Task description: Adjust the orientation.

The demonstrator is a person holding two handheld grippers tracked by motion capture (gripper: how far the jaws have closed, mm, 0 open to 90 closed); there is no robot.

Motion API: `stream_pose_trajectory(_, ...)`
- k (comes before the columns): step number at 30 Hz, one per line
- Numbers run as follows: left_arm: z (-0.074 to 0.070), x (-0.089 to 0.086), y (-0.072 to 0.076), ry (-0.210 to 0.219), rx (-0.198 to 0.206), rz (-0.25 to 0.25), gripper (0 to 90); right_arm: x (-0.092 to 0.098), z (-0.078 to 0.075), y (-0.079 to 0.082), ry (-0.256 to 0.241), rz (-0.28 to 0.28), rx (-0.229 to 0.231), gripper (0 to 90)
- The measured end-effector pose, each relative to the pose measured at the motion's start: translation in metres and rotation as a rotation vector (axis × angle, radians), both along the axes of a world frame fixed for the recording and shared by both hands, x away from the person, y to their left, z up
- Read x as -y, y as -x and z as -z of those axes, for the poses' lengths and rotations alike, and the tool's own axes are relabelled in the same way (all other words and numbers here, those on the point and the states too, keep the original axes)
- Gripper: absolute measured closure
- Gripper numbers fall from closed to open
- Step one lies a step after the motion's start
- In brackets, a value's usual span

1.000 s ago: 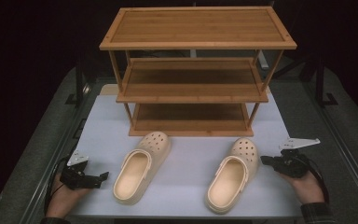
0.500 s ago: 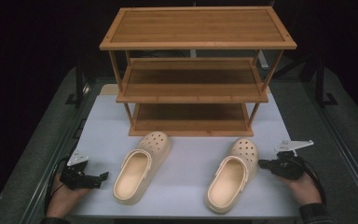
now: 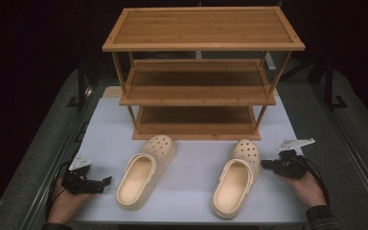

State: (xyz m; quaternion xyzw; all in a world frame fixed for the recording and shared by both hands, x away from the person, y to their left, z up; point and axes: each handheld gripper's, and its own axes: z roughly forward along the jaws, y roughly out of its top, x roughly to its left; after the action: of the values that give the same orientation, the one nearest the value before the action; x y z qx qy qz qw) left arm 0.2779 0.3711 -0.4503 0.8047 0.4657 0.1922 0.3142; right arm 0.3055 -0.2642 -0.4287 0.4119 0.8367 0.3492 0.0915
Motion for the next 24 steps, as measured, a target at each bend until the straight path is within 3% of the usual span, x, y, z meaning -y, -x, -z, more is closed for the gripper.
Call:
stream_pose_trajectory(9,0.000,0.000,0.000,0.001,0.000,-0.001,0.0,-0.012,0.001,-0.017,-0.012,-0.024,-0.010,89.9)
stream_pose_trajectory(24,0.000,0.000,0.000,-0.002,-0.002,0.000,0.0,-0.049,0.000,-0.045,0.020,-0.079,0.002,89.9)
